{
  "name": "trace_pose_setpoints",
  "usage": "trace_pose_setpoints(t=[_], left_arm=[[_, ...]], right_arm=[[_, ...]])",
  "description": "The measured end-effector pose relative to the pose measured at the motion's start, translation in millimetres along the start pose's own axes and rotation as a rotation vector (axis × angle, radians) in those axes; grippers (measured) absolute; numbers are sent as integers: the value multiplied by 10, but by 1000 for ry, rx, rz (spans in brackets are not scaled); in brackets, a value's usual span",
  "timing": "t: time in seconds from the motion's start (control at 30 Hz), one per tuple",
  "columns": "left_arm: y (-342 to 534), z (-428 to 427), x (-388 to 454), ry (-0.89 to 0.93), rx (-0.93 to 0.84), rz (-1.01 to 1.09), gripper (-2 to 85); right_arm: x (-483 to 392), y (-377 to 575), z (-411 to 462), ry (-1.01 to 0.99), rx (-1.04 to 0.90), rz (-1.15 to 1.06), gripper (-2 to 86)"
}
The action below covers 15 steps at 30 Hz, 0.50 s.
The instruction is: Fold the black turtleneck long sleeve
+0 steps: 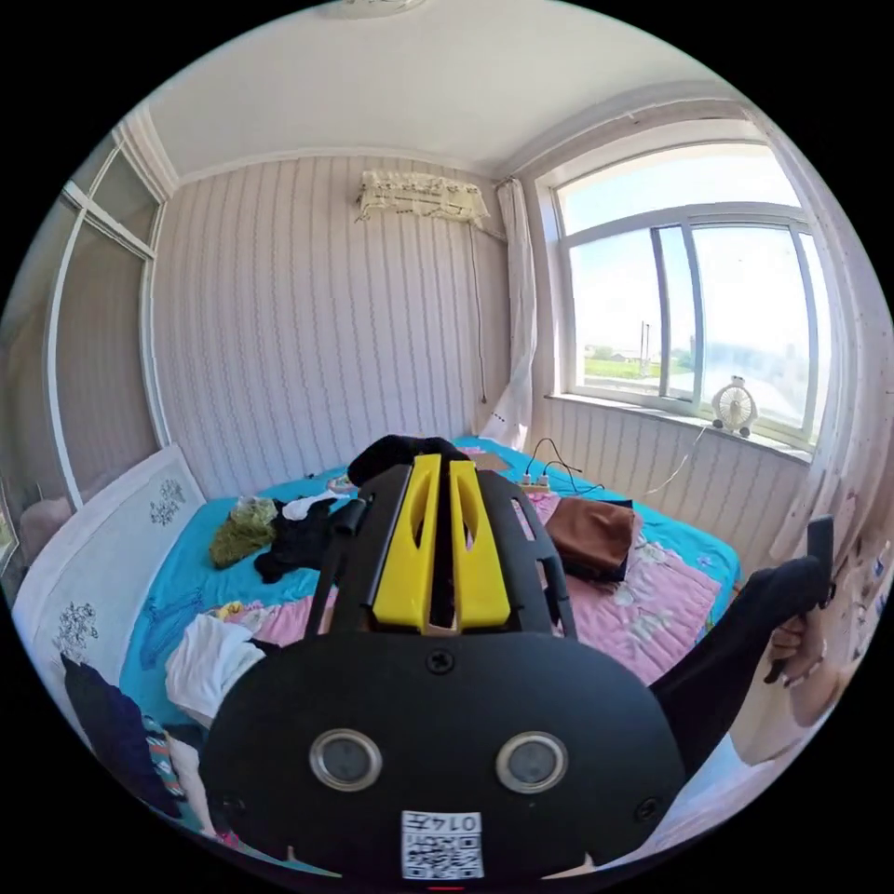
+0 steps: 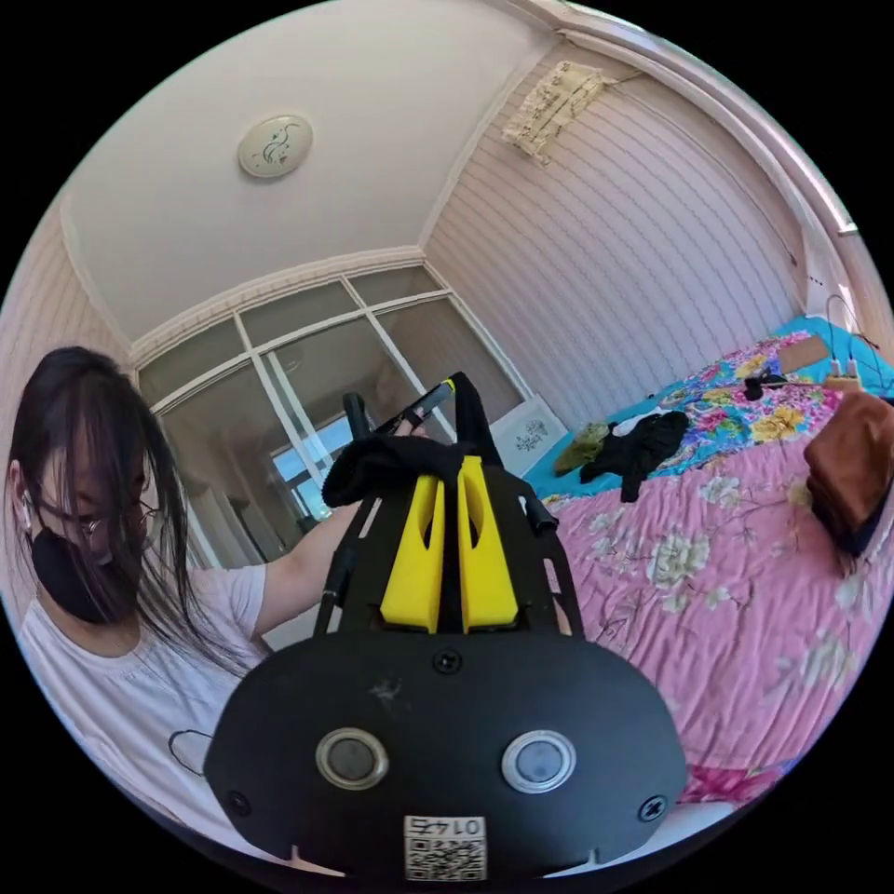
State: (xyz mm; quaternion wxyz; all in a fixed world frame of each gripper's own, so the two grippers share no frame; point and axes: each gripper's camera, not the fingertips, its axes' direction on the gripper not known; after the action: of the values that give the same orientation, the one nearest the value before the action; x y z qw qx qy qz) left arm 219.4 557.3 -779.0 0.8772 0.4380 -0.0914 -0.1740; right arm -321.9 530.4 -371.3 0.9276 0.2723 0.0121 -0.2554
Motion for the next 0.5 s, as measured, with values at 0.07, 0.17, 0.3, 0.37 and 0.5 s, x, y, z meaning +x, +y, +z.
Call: trace_pose_setpoints(t=[0.07,0.17,0.3,0.37,0.5], left_arm=[[245,440,108,36,-151,3,11],[969,947,177,36,-360,29,32],[2205,933,13,67,-539,-202,43],[2764,697,57,124,-536,-319,42],[3750,446,454,189,-603,-465,48]], right_arm=[[441,391,-224,167,-34,134,16],[1074,1050,-449,383,-149,353,16],[1712,1781,-551,484,-313,639,11],[1834,2015,-512,475,-356,676,9],[1906,2093,-453,445,-350,693,8]])
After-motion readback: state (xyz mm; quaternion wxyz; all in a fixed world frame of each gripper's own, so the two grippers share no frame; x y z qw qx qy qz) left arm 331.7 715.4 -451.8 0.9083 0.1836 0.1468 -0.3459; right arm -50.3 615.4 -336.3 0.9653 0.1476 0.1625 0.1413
